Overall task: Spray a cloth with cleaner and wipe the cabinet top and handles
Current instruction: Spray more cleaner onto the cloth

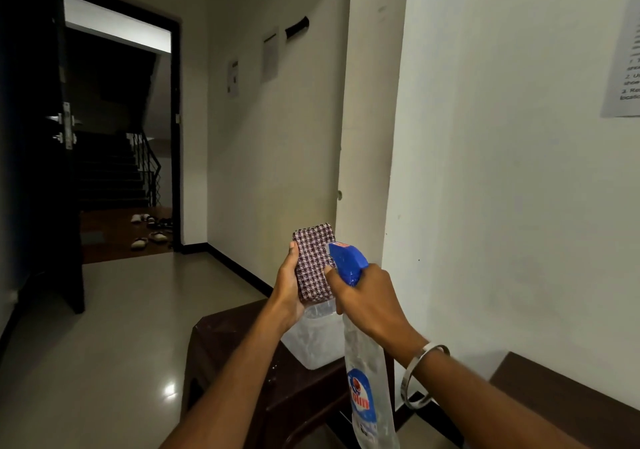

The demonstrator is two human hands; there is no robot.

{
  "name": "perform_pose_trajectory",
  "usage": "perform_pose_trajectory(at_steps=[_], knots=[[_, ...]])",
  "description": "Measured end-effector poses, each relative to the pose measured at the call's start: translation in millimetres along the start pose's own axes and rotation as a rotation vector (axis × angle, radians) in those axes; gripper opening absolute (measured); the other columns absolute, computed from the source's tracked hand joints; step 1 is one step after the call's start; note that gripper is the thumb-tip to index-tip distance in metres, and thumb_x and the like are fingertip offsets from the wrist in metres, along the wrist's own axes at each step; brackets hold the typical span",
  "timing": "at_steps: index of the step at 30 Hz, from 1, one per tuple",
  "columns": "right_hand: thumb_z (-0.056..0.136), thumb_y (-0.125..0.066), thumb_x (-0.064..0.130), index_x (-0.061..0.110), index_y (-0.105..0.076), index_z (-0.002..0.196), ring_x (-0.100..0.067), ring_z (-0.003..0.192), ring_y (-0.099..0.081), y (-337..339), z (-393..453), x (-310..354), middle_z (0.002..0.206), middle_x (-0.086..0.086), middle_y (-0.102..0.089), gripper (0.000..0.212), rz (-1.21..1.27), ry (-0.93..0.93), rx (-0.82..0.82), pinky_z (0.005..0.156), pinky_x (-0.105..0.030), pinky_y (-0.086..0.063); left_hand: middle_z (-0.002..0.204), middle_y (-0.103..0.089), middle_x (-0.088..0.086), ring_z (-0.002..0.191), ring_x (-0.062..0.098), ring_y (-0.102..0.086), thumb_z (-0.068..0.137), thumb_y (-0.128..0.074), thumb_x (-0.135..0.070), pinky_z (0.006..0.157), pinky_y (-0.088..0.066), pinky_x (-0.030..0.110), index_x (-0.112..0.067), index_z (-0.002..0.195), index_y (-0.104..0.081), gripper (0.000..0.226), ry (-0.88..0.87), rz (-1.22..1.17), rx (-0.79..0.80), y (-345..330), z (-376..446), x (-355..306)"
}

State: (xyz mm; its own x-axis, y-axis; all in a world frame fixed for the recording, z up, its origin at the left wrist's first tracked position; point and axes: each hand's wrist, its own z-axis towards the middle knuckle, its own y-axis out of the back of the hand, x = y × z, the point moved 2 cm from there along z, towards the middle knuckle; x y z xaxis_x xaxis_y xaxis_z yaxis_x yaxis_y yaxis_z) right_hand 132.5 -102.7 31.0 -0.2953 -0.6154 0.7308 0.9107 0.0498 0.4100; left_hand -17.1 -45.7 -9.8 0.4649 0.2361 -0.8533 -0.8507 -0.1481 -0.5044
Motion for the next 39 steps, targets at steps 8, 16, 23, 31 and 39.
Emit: perform_pose_trajectory(at_steps=[8,16,23,31,39], knots=[[0.093,-0.06,0.03,0.009,-0.06,0.088,-0.01,0.053,-0.056,14.0,4.1,-24.1,0.069,-0.01,-0.062,0.021,-0.005,-0.046,-0.07,0.05,-0.007,-0.043,0.113,-0.067,0.013,0.1,0.032,-0.065,0.096,-0.032,-0.059,0.084,-0.054,0.051,-0.021,0.121,-0.058,0.052,-0.012,-0.04,0.018,4.5,6.1,7.0],[0.093,-0.061,0.03,0.012,-0.059,0.093,-0.004,0.049,-0.057,14.2,-10.7,-28.8,0.065,-0.002,-0.059,0.018,-0.005,-0.008,0.045,0.054,-0.009,-0.046,0.124,-0.062,0.016,0.109,0.035,-0.062,0.094,-0.034,-0.062,0.082,-0.055,0.048,-0.017,0.134,-0.052,0.062,-0.014,-0.058,0.017,7.4,11.1,10.3],[0.092,-0.061,0.028,0.016,-0.057,0.092,-0.002,0.049,-0.057,4.2,-24.4,-31.5,0.063,0.0,-0.057,0.013,0.011,-0.019,0.127,0.055,-0.011,-0.048,0.123,-0.063,0.016,0.11,0.034,-0.063,0.095,-0.035,-0.059,0.081,-0.054,0.046,-0.016,0.135,-0.05,0.061,-0.029,-0.085,0.022,7.2,11.8,11.0],[0.093,-0.061,0.026,0.015,-0.056,0.084,-0.002,0.047,-0.056,26.4,-21.6,-40.3,0.064,-0.005,-0.058,0.015,0.027,-0.067,0.013,0.051,-0.008,-0.045,0.126,-0.059,0.016,0.112,0.037,-0.059,0.093,-0.035,-0.061,0.087,-0.052,0.057,-0.02,0.135,-0.048,0.061,-0.019,-0.065,0.015,9.2,15.3,14.0],[0.092,-0.062,0.025,0.024,-0.053,0.078,-0.01,0.055,-0.054,24.9,-30.8,-44.1,0.063,-0.002,-0.055,0.017,-0.016,-0.018,0.086,0.056,-0.014,-0.048,0.128,-0.059,0.016,0.113,0.036,-0.06,0.093,-0.037,-0.062,0.082,-0.055,0.053,-0.019,0.136,-0.049,0.062,-0.016,-0.072,-0.004,7.8,13.9,12.8]])
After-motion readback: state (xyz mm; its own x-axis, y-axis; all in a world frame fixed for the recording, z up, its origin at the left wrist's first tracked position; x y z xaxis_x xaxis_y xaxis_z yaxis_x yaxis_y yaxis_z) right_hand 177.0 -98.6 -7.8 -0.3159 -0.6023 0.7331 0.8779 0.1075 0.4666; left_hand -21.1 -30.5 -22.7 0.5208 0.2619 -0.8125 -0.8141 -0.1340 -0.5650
